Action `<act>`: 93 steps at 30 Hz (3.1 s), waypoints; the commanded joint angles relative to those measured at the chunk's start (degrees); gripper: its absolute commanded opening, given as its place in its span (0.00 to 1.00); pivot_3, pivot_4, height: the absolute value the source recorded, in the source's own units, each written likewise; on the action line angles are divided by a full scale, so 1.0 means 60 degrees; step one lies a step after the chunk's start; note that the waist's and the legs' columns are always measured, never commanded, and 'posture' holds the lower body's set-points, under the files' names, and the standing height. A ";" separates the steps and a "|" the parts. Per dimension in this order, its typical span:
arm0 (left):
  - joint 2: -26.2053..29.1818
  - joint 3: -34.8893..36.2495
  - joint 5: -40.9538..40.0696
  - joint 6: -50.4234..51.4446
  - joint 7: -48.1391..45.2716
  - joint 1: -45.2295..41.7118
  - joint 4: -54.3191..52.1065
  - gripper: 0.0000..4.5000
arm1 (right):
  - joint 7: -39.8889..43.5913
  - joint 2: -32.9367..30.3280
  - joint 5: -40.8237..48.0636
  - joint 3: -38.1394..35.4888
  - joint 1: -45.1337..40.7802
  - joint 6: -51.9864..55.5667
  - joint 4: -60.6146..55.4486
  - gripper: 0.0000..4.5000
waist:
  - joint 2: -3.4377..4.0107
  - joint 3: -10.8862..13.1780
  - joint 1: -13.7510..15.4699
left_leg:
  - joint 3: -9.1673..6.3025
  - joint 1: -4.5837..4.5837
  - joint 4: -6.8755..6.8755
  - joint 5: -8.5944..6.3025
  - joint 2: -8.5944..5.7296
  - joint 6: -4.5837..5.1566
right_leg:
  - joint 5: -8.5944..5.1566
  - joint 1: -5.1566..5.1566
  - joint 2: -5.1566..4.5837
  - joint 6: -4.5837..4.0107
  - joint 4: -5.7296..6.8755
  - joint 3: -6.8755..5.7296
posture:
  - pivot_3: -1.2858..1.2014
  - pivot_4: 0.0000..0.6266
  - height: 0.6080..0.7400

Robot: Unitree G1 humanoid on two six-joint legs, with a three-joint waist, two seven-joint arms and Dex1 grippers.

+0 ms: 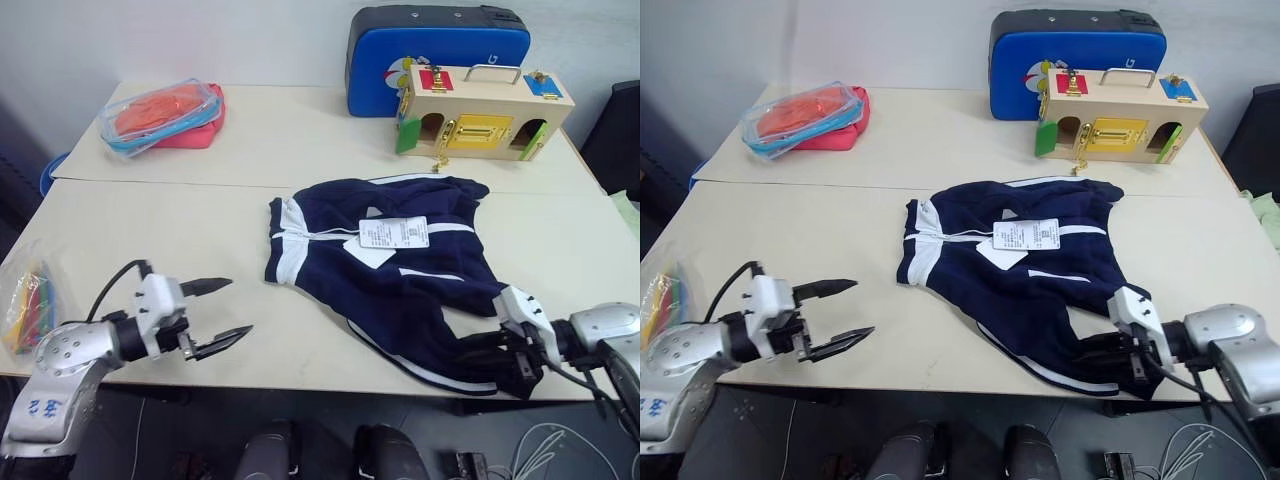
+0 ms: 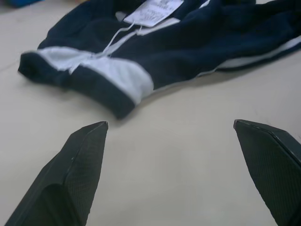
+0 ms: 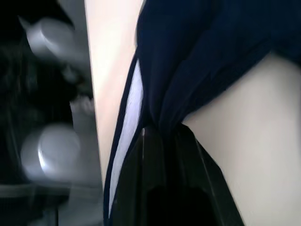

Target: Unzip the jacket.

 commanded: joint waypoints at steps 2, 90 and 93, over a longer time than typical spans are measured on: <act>-0.0141 -0.1229 0.1177 -0.0813 0.0037 -0.1214 0.0531 1.00 | -0.0427 0.0398 0.0447 -0.0910 0.0420 -0.0489 -0.1016 0.49 | 0.0000 0.0000 0.0020 | 0.0003 -0.0004 -0.0002 -0.0001 -0.0001 -0.0002 | 0.0000 -0.0002 0.0006 0.0000 -0.0005 -0.0001 | 0.52 0.24 1.00; 0.0232 -0.1273 0.0351 -0.0759 -0.1978 -0.1891 0.2168 1.00 | -0.2304 0.2290 -0.1406 0.1830 -0.4496 0.1784 0.1962 1.00 | 0.0066 0.0073 -0.0189 | 0.0044 -0.0023 -0.0011 0.0037 0.0011 -0.0025 | -0.0008 -0.0046 0.0067 -0.0012 0.0040 0.0007 | 0.52 0.24 1.00; -0.0171 -0.1675 0.0745 -0.1235 -0.1893 -0.2523 0.2974 1.00 | -0.1939 0.2442 -0.1344 0.2179 -0.4811 0.2140 0.2032 1.00 | 0.0065 0.0073 -0.0189 | 0.0048 -0.0026 0.0002 0.0035 -0.0007 0.0008 | 0.0009 -0.0033 0.0069 0.0019 0.0029 0.0008 | 0.52 0.24 1.00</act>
